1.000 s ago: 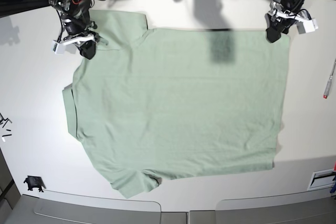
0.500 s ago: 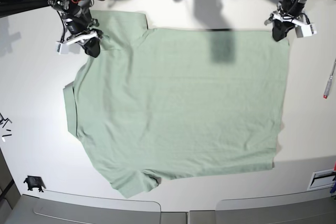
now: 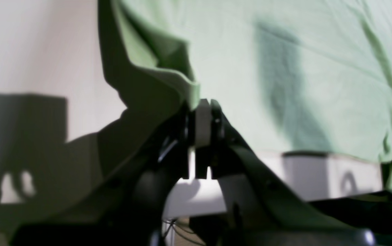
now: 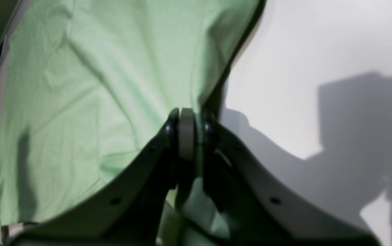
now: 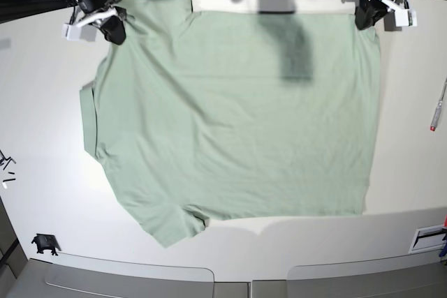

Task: Fold the T-shirt properly
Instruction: 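Lift both shoulder corners and drag the shirt toward the robot, then fold the sleeve near the right gripper inward across the shirt body, then regrasp the shoulder corners with both grippers and pull the shirt straight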

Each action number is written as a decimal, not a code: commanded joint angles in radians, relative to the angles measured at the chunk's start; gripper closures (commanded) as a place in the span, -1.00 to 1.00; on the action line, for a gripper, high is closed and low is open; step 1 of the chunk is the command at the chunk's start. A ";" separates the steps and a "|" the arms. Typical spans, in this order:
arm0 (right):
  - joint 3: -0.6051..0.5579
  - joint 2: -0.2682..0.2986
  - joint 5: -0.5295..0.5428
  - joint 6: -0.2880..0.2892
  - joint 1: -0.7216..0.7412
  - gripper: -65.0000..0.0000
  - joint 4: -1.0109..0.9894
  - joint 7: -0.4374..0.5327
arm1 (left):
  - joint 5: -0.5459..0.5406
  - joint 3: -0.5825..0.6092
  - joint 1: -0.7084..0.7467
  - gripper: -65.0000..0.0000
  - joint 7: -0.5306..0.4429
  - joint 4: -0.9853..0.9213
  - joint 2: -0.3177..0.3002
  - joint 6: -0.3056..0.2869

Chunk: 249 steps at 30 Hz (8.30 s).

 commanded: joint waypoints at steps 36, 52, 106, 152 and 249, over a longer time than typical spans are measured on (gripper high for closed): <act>-0.129 0.011 -0.255 -0.038 0.241 1.00 0.253 0.009 | -0.121 -0.123 -0.153 1.00 0.026 0.029 0.011 -0.108; -0.129 0.010 -0.482 -0.120 0.355 1.00 0.250 0.077 | -0.031 -0.122 -0.223 1.00 0.026 0.026 0.011 -0.101; 0.152 0.067 -0.063 0.002 0.076 -0.09 0.368 -0.217 | 0.035 -0.536 -0.319 0.28 0.007 0.031 -0.194 -0.096; -0.073 -0.058 -0.128 0.125 0.474 1.00 0.143 -0.026 | 0.036 -0.620 -0.318 0.28 0.031 0.031 -0.191 -0.077; -0.117 0.240 -0.189 0.164 0.159 1.00 -0.016 -0.186 | 0.304 0.143 -0.035 1.00 0.337 -0.132 -0.174 0.080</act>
